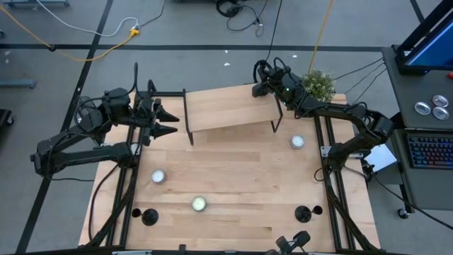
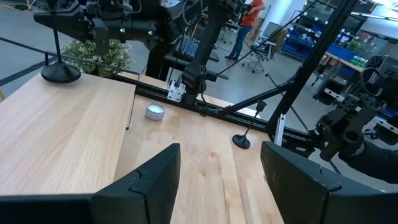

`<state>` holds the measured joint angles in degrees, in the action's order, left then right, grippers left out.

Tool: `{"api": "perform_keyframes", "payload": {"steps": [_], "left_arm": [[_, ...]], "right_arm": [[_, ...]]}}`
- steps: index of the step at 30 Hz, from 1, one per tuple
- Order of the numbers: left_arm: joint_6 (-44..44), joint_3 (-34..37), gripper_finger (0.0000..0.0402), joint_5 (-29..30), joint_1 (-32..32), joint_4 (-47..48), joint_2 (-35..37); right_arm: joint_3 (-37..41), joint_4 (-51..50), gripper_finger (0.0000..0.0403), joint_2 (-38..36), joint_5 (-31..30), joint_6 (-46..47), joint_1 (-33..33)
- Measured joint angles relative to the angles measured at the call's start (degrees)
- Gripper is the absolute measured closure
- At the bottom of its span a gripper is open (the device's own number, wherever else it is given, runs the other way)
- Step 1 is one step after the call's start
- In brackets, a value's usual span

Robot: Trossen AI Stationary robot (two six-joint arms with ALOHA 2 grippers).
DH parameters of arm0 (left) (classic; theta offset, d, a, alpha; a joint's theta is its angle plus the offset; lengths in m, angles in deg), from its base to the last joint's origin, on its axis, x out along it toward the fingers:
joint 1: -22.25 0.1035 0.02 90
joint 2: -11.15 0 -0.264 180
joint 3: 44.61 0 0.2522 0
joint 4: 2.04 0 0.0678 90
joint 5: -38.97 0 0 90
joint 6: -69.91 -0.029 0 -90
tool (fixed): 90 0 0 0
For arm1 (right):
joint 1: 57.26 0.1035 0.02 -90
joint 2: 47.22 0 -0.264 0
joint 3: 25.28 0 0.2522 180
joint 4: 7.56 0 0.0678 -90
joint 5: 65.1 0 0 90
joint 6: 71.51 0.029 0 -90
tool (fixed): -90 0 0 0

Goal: Pick & Place candle stick holders
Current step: Put the top black candle holder on the shelf, then put the left black candle holder on the shelf

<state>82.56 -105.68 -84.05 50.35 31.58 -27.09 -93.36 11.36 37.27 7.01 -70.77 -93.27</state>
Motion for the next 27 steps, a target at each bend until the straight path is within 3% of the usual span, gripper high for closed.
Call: {"api": "perform_keyframes", "payload": {"steps": [18,27], "left_arm": [[0.00,0.00,0.0172,-0.17,0.00,0.02,0.02],[-0.21,0.00,0.0172,-0.17,0.00,0.04,0.02]], "right_arm": [[0.00,-2.21,0.0372,0.00,-0.02,-0.01,0.00],[0.00,-5.43,0.0302,0.00,-0.02,-0.58,0.00]]}}
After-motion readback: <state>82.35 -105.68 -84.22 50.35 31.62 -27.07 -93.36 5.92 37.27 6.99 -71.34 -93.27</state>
